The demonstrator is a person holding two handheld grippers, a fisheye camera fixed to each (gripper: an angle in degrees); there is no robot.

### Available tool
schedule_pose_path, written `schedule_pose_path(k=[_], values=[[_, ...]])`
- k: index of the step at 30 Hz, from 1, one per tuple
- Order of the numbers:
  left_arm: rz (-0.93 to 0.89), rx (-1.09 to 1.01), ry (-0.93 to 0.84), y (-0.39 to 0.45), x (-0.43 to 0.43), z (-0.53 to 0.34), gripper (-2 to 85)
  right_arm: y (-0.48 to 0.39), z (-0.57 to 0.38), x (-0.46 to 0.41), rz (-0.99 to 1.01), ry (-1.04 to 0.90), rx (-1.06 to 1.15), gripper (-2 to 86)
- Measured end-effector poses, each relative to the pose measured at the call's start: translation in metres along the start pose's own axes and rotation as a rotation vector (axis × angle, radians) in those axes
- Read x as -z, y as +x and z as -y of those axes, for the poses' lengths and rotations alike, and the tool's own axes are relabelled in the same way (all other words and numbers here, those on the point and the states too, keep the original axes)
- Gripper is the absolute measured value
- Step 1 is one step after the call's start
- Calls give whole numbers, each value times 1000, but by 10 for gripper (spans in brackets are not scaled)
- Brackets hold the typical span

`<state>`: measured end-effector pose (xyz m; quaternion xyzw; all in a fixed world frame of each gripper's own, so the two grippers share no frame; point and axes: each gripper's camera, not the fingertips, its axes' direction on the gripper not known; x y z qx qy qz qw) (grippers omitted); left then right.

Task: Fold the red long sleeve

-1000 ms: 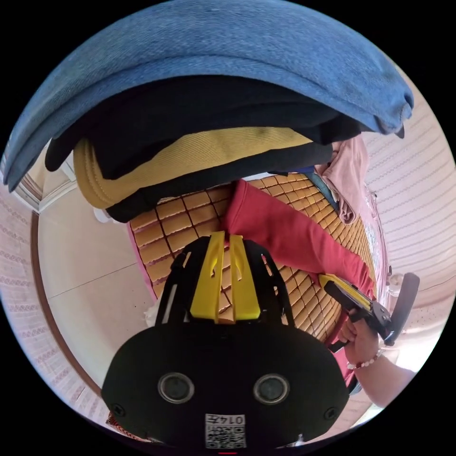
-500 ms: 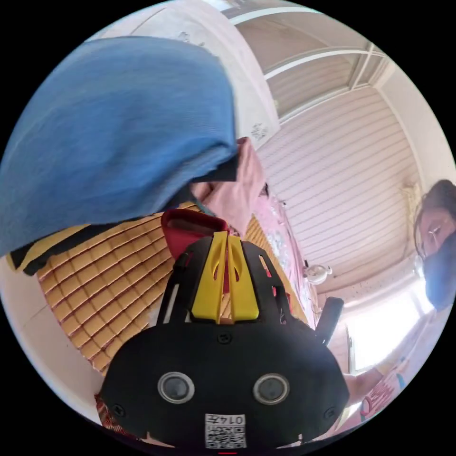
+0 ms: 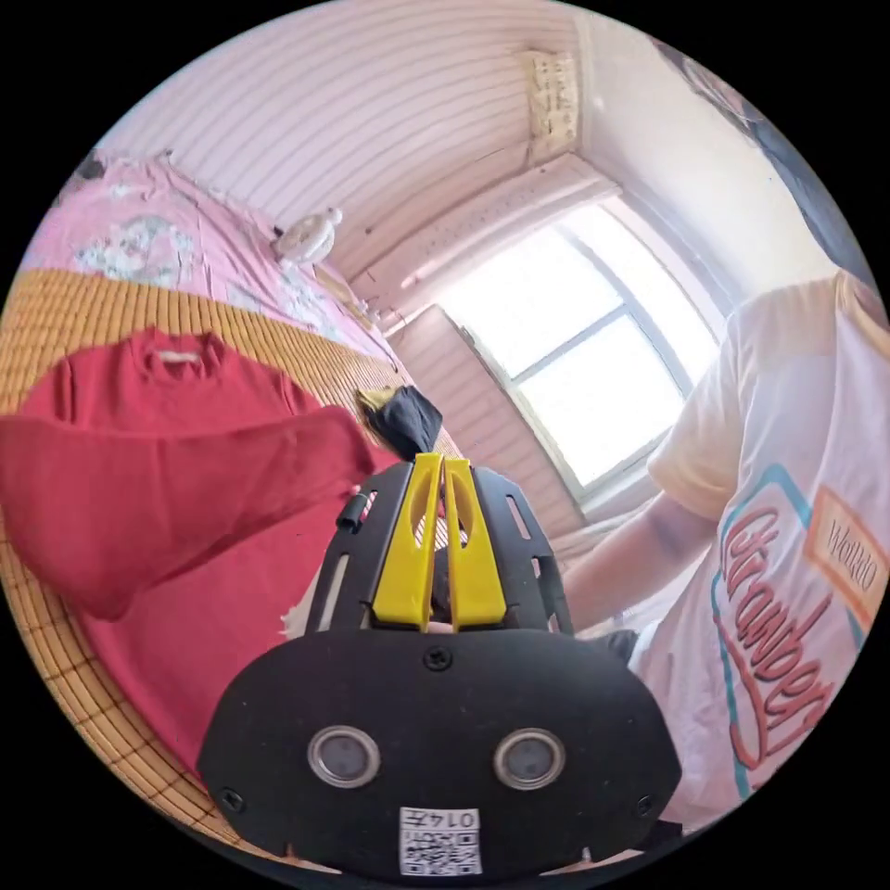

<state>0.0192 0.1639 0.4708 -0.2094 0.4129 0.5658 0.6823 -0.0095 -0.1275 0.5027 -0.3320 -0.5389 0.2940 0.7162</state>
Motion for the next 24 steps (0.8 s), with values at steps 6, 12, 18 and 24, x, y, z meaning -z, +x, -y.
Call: schedule_pose_path(k=[6,12,18,24], values=[[79,269,-83,-27,-8,-49,-10,67,-78,34,-89,-87,-261,88],[643,283,-203,-43,-4,-60,-10,112,-29,57,-132,193,-372,116],[758,400,-253,-60,-40,-56,-10,117,22,34,-170,56,-375,45],[794,362,-283,-43,-56,-43,-10,96,-13,127,-15,239,-181,21]])
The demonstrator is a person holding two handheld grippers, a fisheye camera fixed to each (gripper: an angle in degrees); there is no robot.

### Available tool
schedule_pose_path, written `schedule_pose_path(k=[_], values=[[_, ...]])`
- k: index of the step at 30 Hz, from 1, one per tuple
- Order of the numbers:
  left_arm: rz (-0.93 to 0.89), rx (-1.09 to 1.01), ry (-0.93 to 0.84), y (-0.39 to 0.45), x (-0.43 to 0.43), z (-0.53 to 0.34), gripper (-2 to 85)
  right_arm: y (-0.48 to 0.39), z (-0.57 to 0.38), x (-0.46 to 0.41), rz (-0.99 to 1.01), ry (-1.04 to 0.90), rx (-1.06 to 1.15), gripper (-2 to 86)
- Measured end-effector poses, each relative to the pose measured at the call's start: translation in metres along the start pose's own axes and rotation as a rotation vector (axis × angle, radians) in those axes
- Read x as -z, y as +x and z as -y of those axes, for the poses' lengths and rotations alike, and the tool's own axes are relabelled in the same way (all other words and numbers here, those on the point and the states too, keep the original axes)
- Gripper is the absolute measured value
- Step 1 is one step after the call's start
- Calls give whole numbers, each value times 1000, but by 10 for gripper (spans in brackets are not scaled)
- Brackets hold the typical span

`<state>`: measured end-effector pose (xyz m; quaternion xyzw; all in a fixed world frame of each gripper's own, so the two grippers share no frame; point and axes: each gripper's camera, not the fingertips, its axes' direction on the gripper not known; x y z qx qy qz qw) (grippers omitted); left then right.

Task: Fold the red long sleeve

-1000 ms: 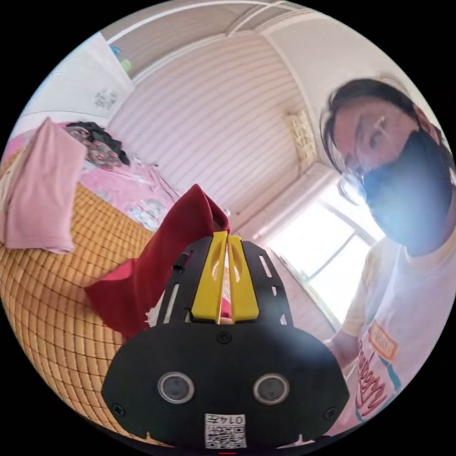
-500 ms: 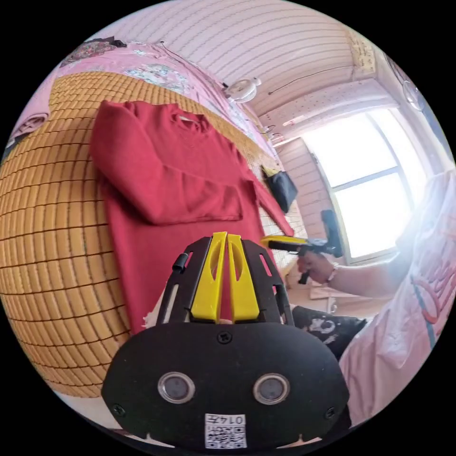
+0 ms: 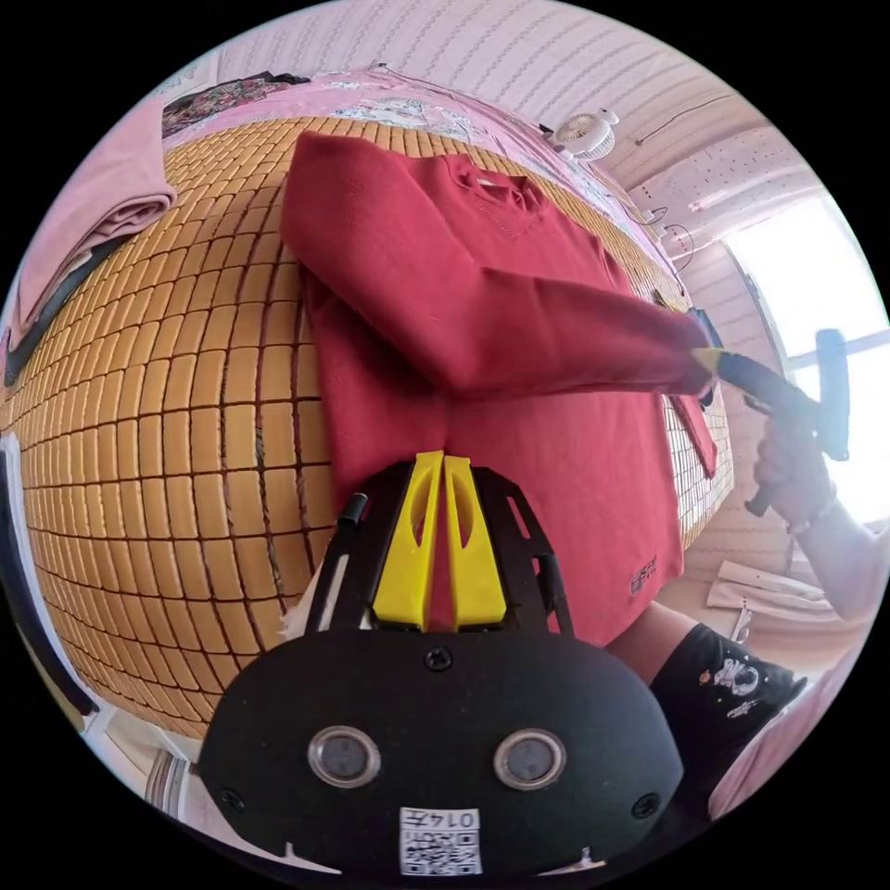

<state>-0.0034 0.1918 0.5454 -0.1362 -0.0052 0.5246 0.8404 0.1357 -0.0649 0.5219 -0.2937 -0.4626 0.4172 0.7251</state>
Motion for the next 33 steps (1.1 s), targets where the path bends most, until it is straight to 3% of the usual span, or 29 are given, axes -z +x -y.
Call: schedule_pose_path(k=[3,5,8,14,19,23,29,33], values=[[26,-32,-4,13,3,3,-10,11,-38,70,-100,107,-69,19],[37,-23,10,20,7,3,-9,29,-68,83,-183,46,-210,19],[52,-8,72,31,22,6,-6,57,-105,62,-125,-157,-398,20],[176,-190,251,66,63,42,46,60,-101,39,-6,-159,-429,21],[269,-369,210,86,48,86,70,64,-103,51,59,-153,-459,21],[322,-345,-23,81,8,115,49,68,-106,71,150,-94,-504,20],[340,-275,158,64,58,101,34,62,-108,88,102,-104,-500,21],[279,-175,121,33,56,99,50,49,-115,39,29,-202,-433,26]])
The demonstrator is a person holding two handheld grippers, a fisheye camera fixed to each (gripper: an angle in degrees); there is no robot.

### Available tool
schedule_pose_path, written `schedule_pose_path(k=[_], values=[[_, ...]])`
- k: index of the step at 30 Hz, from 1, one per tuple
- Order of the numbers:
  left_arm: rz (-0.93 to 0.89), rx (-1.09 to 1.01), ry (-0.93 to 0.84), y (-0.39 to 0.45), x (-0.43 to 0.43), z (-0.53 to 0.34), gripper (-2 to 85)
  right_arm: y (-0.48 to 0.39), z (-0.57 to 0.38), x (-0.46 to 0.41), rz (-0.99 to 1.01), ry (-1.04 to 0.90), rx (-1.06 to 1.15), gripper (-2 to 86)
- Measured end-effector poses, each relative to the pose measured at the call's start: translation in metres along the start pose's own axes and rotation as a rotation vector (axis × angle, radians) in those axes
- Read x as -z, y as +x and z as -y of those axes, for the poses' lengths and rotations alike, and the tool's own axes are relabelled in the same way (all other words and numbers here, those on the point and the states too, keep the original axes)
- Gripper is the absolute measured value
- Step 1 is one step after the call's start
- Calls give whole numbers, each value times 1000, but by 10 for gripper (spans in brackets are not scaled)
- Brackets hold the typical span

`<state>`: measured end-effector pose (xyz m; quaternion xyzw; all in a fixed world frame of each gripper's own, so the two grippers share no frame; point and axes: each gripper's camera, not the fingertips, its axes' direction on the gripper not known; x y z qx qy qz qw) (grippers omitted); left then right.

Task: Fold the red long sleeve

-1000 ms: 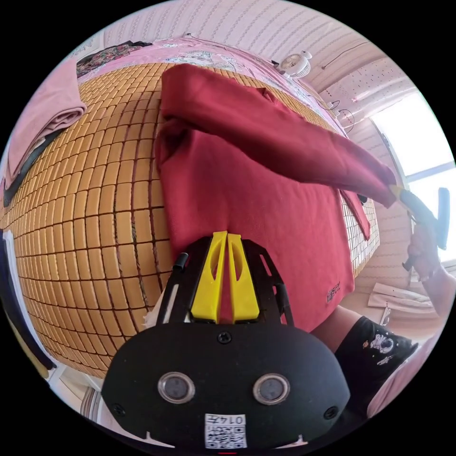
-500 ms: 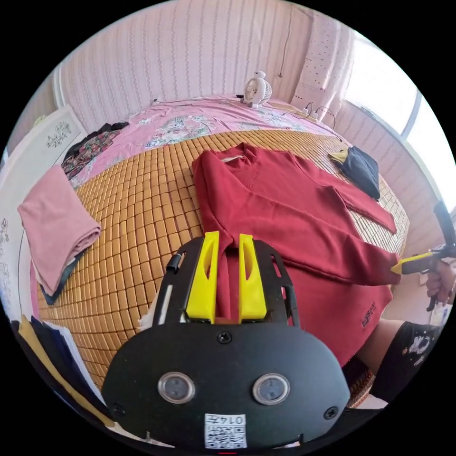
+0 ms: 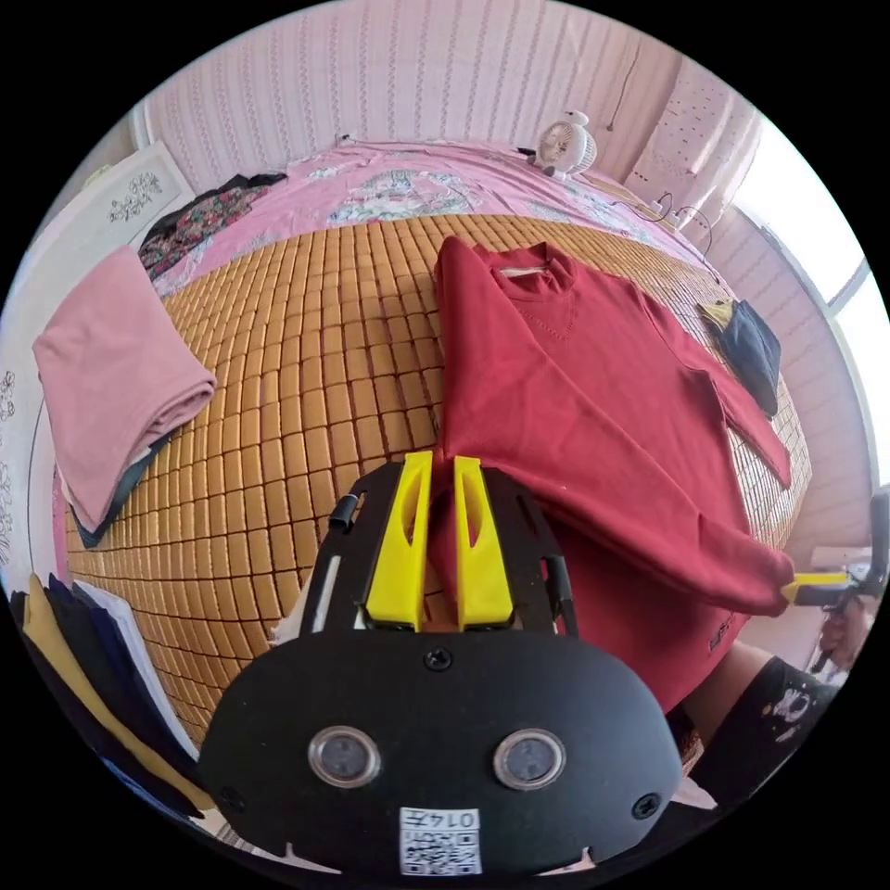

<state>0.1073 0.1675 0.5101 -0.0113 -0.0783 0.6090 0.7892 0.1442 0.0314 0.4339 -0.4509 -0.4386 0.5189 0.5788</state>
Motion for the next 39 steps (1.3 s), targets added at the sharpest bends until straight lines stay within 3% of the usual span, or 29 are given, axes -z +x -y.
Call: schedule_pose_path(k=[4,6,10,16,19,24,28,31,33,37,39], values=[[-83,116,-4,-26,-6,-4,62,7,-4,-48,-71,-192,-45,30],[-64,119,2,-31,1,-5,62,4,-3,-44,-94,-197,-2,27],[-112,159,92,-41,24,-10,47,-28,35,-21,-217,-70,255,19],[-122,124,27,-33,0,-7,56,-131,176,-50,-70,191,602,79],[-122,151,24,-40,-10,-9,57,-186,249,-80,-5,241,665,103],[-127,141,14,-46,-16,-10,51,-254,321,-141,20,17,815,45],[-174,202,30,-61,-19,-11,49,-307,327,-160,-79,-15,997,24],[-209,216,21,-73,-31,-12,45,-319,346,-204,-226,-141,1005,17],[-202,198,25,-74,-36,-13,42,-320,358,-206,-156,-140,990,13],[-176,171,13,-71,-39,-10,42,-306,405,-204,74,-329,753,24],[-196,195,25,-74,-39,-12,42,-293,414,-190,190,-313,694,31]])
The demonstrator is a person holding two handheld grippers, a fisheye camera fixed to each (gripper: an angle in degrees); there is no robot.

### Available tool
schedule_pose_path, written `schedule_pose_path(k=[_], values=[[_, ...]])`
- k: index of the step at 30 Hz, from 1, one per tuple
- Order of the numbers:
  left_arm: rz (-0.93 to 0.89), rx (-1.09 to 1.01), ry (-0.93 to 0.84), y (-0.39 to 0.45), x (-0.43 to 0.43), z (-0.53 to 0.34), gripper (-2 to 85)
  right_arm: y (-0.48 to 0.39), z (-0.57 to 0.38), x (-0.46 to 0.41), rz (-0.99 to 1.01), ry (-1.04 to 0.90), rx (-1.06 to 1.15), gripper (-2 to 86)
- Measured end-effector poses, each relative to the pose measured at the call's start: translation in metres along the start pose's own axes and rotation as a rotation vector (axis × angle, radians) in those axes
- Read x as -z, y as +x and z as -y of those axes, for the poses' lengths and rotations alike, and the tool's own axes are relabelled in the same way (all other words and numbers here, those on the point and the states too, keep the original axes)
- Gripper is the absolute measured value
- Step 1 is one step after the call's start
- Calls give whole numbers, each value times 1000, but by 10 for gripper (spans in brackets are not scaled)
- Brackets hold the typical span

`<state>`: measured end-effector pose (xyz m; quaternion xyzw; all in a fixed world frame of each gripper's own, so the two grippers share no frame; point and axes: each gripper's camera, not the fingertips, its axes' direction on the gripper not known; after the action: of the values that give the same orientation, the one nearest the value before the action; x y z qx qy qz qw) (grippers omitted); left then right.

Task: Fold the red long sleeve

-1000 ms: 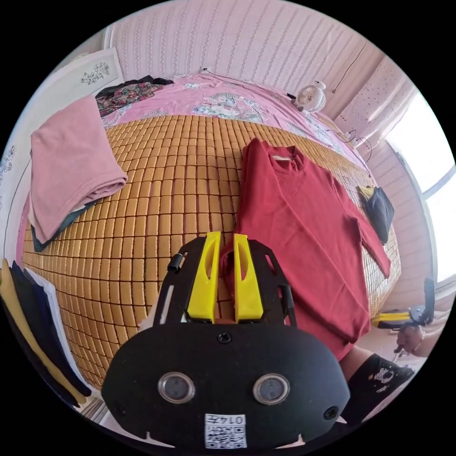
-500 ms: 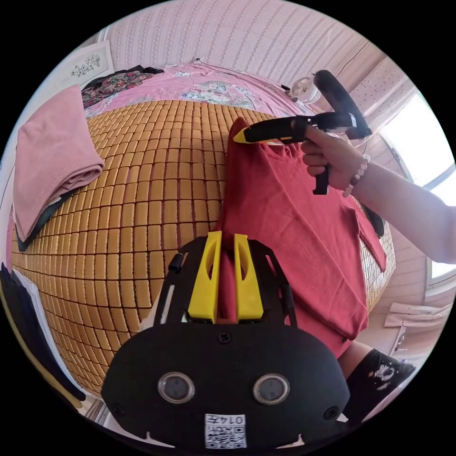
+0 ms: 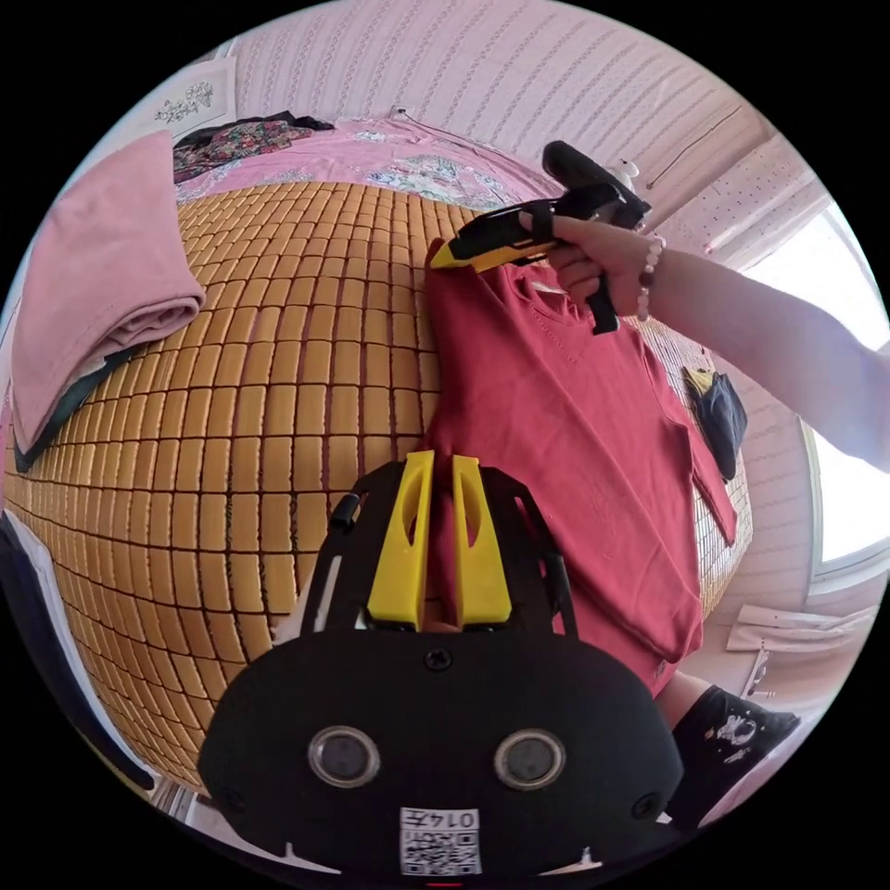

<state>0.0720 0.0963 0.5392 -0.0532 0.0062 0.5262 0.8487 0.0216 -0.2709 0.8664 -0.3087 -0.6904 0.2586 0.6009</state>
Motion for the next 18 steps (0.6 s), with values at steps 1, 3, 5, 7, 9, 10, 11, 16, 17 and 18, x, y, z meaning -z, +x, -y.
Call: schedule_pose_path(k=[1,3,5,7,9,10,11,16,17,18], values=[[-11,14,10,-2,2,-1,43,2,-12,14,36,73,-11,34],[-7,27,24,-1,5,-5,43,-2,-40,37,17,214,-3,29],[26,26,47,8,11,-11,43,-14,-78,58,-65,321,40,22],[33,-4,69,21,15,-19,42,-30,-143,70,-199,390,60,11],[-10,-70,88,39,17,-30,41,-40,-197,62,-286,361,26,4],[-54,-128,69,52,14,-37,41,-48,-234,51,-334,312,-9,1],[-100,-184,34,68,8,-45,41,-52,-252,44,-355,278,-28,0],[-266,-398,-133,145,-19,-85,38,-103,-383,-21,-466,-20,-212,-7],[-277,-458,-165,165,-26,-97,38,-108,-392,-25,-450,-26,-230,-7],[-278,-487,-176,174,-29,-103,38,-115,-405,-34,-420,-34,-249,-7]])
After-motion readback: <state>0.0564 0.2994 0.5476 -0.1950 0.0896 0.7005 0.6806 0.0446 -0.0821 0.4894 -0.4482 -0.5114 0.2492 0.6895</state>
